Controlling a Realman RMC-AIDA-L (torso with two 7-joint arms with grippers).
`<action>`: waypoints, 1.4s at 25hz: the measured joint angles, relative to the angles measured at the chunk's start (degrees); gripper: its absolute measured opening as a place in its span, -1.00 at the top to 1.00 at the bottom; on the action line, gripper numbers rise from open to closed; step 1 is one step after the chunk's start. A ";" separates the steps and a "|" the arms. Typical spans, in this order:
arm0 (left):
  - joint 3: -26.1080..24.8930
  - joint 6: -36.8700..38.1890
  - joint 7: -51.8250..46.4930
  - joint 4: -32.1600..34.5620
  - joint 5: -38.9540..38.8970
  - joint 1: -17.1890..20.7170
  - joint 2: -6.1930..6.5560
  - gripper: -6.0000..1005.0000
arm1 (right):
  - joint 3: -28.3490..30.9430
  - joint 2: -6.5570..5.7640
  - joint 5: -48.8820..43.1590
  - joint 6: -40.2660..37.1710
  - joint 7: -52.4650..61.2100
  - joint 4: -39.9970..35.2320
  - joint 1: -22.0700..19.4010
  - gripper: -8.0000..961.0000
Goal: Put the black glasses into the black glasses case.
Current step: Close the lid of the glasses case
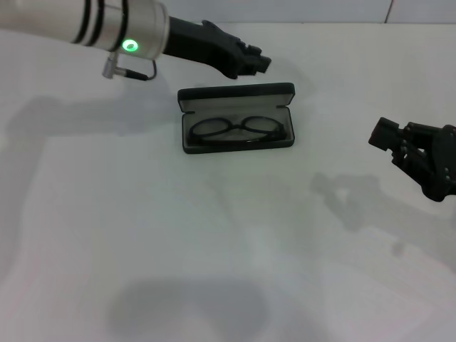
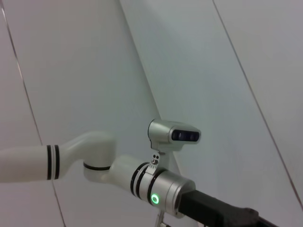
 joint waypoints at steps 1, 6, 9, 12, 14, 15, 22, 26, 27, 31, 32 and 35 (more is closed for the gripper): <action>-0.33 -0.61 -0.08 0.00 0.92 0.00 -0.47 0.50 | 0.06 -0.01 -0.04 0.12 0.00 0.14 0.04 0.78; -0.55 -3.51 -0.64 -0.21 3.75 0.44 -1.58 0.51 | -0.05 -0.01 -0.06 1.44 -0.17 0.69 0.73 0.78; -0.56 -4.27 -1.31 -0.79 4.95 0.42 -1.82 0.51 | -0.05 0.04 -0.06 1.56 -0.38 1.65 1.53 0.78; -0.57 -4.72 -1.44 -1.17 5.57 0.50 -1.86 0.52 | -0.17 0.11 -0.06 1.55 -0.47 2.66 2.27 0.78; -0.57 -5.45 -1.46 -1.31 5.87 0.50 -1.87 0.52 | -0.36 0.13 -0.06 1.53 -0.48 3.04 2.55 0.78; -0.57 -5.70 -1.46 -1.35 6.05 0.50 -1.89 0.52 | -0.46 0.14 -0.06 1.53 -0.48 3.14 2.68 0.78; -0.36 -5.86 -1.59 -2.08 7.44 0.39 -2.17 0.52 | -0.61 0.15 -0.04 1.54 -0.49 3.31 2.88 0.78; -0.25 -5.63 -1.70 -3.00 7.40 0.17 -2.19 0.52 | -0.59 0.19 -0.02 1.53 -0.55 3.33 2.88 0.77; -0.23 -5.49 -1.70 -3.01 7.40 0.21 -2.19 0.52 | -0.59 0.21 -0.02 1.53 -0.56 3.34 2.88 0.77; -0.18 -4.60 -1.72 -3.01 7.45 0.43 -2.26 0.52 | -0.66 0.24 -0.01 1.52 -0.57 3.33 2.88 0.77; -0.14 -3.83 -1.72 -3.01 7.48 0.45 -2.27 0.52 | -0.67 0.23 -0.01 1.51 -0.57 3.33 2.88 0.77; -0.03 -2.00 -1.72 -3.00 7.63 0.46 -2.30 0.53 | -0.67 0.18 -0.04 1.50 -0.57 3.34 2.88 0.77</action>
